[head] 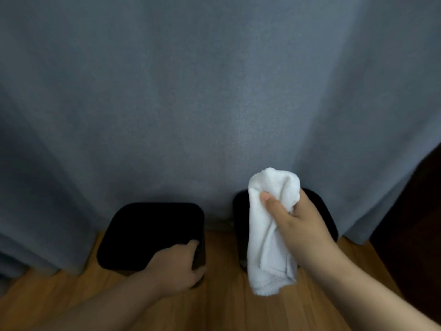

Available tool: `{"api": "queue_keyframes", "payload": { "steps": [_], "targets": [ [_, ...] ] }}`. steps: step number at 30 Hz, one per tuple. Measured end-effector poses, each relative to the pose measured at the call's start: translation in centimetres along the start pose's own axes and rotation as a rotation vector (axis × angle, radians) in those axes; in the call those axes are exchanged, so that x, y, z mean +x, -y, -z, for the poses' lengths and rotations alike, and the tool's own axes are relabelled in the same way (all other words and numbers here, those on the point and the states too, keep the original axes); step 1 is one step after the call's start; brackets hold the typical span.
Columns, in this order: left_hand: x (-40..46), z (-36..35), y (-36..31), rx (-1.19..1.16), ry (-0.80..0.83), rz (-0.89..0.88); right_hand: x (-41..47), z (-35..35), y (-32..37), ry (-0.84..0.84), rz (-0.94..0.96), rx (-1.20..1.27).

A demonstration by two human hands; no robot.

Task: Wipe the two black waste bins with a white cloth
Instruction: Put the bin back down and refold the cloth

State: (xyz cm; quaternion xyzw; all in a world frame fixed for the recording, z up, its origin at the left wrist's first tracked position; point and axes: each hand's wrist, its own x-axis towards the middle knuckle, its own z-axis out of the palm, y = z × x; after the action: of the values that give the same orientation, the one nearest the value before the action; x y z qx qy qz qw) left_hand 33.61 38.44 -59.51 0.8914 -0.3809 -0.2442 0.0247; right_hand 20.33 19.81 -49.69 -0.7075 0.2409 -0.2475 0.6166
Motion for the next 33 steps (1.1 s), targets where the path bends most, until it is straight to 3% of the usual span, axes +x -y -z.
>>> {"api": "queue_keyframes", "payload": {
  "steps": [5, 12, 16, 18, 20, 21, 22, 24, 27, 33],
  "targets": [
    [-1.3, -0.9, 0.7, 0.234, 0.051, -0.085, -0.2, 0.4, 1.0, 0.027, -0.088, 0.137],
    [1.2, 0.2, 0.5, 0.203, -0.069, -0.041, -1.0, 1.1, 2.4, 0.178, -0.199, 0.208],
    [-0.1, 3.6, -0.8, 0.383, -0.233, 0.048, -0.8, 1.7, 3.3, 0.271, -0.355, 0.465],
    [-1.8, 6.1, -2.9, 0.079, -0.435, 0.077, -0.7, 1.9, 3.9, 0.312, -0.461, 0.677],
    [-4.0, 8.9, -5.9, -0.668, -0.489, 0.085, -0.9, 2.0, 4.5, 0.350, -0.522, 0.823],
    [-5.2, 10.2, -7.5, -1.143, -0.337, 0.100, -1.0, 1.9, 4.9, 0.368, -0.518, 0.855],
    [-6.4, 11.2, -9.1, -1.509, -0.081, 0.078, -1.2, 1.8, 5.4, 0.387, -0.497, 0.875],
    [-8.0, 11.4, -11.4, -1.884, 0.320, -0.093, -1.6, 1.5, 6.5, 0.390, -0.433, 0.827],
    [-9.3, 10.8, -12.5, -1.902, 0.358, -0.248, -1.8, 1.7, 8.0, 0.291, -0.239, 0.466],
    [-11.0, 12.2, -11.0, -1.684, -0.071, -0.157, -2.1, 3.6, 8.9, -0.032, 0.035, 0.114]
  ]
}}
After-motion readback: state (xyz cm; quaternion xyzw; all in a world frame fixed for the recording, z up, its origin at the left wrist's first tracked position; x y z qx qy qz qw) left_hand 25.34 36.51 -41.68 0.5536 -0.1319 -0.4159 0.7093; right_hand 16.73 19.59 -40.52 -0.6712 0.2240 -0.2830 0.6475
